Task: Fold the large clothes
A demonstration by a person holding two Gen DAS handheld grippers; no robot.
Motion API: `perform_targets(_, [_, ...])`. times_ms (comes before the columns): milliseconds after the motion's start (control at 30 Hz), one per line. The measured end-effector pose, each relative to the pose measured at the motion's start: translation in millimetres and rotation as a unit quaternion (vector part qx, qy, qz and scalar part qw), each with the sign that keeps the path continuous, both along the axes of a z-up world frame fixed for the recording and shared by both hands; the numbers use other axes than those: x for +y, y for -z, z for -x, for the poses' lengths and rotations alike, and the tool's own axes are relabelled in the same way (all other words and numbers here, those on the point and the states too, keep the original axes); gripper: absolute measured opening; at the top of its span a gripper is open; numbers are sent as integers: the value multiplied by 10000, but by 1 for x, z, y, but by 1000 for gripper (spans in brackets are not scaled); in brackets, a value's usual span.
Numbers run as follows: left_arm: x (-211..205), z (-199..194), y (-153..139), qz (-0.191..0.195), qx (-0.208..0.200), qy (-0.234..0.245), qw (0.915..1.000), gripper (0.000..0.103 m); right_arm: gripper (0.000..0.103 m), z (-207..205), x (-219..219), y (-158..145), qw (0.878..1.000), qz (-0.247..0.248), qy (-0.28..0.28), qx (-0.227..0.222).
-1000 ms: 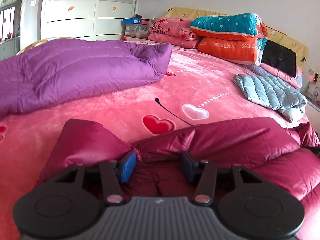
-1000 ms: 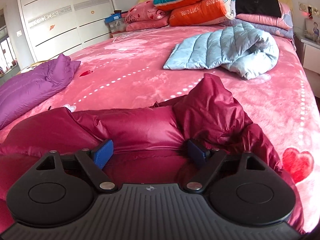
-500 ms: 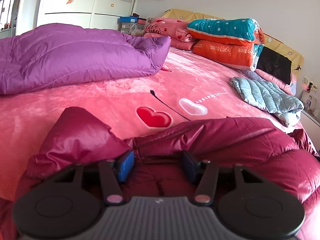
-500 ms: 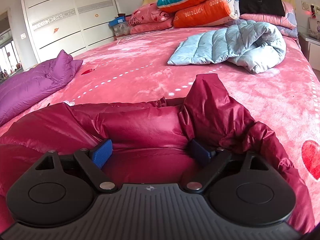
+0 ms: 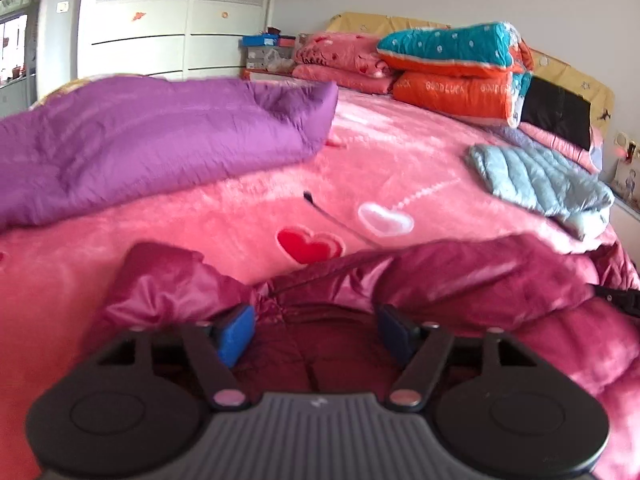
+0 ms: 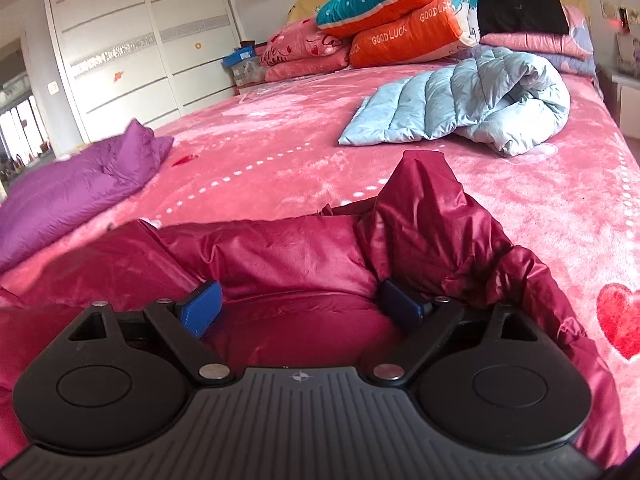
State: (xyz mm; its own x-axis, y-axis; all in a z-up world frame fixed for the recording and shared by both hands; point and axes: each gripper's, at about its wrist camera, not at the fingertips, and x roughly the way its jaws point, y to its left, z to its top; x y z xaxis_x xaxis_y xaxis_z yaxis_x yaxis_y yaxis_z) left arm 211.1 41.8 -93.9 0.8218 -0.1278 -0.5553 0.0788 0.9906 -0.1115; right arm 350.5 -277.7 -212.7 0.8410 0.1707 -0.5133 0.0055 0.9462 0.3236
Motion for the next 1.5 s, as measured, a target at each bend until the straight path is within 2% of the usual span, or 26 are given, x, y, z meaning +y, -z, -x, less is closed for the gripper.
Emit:
perform_targets(100, [-10,27,-32,125,-373,138,9991,71,103,21,-21,-20,9981,-550,196,-178])
perform_targets(167, [-26,42,-53,324,-552,419,9971,74,103,32,-35,-35,9959,-798,370,-221])
perform_targets(300, [-75,47,-66,723,-616,890,9915,76,103,57,-52,-42,9880,-1339,566,-517])
perform_targets(367, [-103,39,-60,734,-569,1032,9903,76,103,62,-53,-35,9853,-1561,405,-562])
perform_targets(433, [-125,31,-50,667,-438,1064,9911,76,103,61,-52,-26,9860,-1573,393,-393])
perform_targets(600, [-144,-2,-9,530,142,664,9963,76,103,61,-54,-16,9904,-1308,390,-196])
perform_targets(767, [-142,-3,15,395,66,663,9970,80,103,57,-59,-12,9921,-1224,268,-72])
perform_targets(933, [-146,-3,25,359,-51,743,9966,84,103,59,-66,-3,9867,-1616,199,-44])
perform_targets(1033, [-146,-2,21,384,4,789,9961,84,103,64,-69,-2,9827,-1840,177,-70])
perform_targets(1133, [-140,4,1,468,221,803,9954,84,103,66,-72,-7,9779,-2085,124,34])
perform_targets(1233, [-116,24,-32,916,169,810,9924,85,103,69,-87,-23,9704,-2400,19,254])
perform_targets(1367, [-61,49,-66,1109,373,816,9898,91,103,93,-119,-44,9697,-2439,-18,-165])
perform_targets(1500, [14,71,-79,1154,572,459,9906,91,103,105,-148,-28,9652,-2609,-114,141])
